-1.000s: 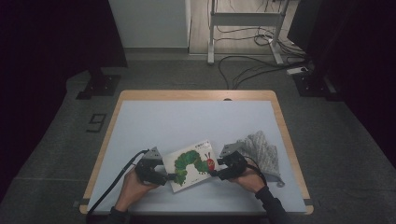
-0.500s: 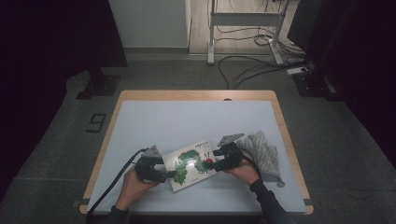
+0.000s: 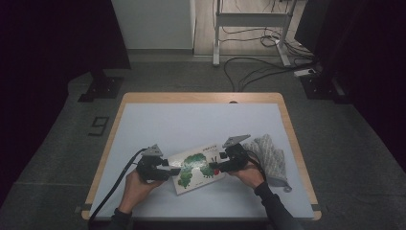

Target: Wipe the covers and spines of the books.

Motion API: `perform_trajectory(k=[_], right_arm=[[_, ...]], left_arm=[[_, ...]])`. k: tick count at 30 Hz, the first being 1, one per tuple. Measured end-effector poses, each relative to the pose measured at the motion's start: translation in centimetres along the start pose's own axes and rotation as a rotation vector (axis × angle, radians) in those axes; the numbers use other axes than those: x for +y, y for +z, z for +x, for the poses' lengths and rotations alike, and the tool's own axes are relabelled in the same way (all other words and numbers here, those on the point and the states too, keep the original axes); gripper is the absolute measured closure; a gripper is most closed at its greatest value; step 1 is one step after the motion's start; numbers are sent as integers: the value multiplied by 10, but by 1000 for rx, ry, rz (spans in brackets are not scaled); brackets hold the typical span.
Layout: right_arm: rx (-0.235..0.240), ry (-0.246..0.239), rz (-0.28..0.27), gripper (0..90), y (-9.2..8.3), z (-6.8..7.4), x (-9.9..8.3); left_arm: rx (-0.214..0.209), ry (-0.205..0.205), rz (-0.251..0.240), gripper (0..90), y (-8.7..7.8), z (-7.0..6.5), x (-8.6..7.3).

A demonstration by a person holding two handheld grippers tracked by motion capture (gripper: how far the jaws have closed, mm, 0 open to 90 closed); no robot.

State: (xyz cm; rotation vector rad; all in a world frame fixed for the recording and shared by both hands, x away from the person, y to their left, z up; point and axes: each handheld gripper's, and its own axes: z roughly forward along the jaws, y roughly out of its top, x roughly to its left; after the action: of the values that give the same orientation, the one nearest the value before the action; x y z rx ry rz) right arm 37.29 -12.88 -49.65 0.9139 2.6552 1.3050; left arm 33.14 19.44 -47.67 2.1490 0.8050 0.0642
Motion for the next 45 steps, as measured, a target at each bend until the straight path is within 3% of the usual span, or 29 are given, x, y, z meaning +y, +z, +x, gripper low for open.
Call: perform_trajectory(k=[7,14,20,28,38,45], right_arm=[[-32,-14,-57,491,-7,2,4],[-42,-18,-77,503,-10,3,7],[-56,-16,-102,506,-12,3,11],[-92,-57,-118,506,-10,7,20],[-114,-113,-134,503,6,7,36],[-110,-124,-130,496,15,4,34]], left_arm=[[29,21,-22,564,-9,-5,7],[25,17,-39,641,-15,-7,11],[10,38,-41,687,-20,-9,15],[63,64,-48,676,-26,-7,18],[171,93,-42,653,-31,-3,17],[189,106,-36,651,-29,-3,14]])
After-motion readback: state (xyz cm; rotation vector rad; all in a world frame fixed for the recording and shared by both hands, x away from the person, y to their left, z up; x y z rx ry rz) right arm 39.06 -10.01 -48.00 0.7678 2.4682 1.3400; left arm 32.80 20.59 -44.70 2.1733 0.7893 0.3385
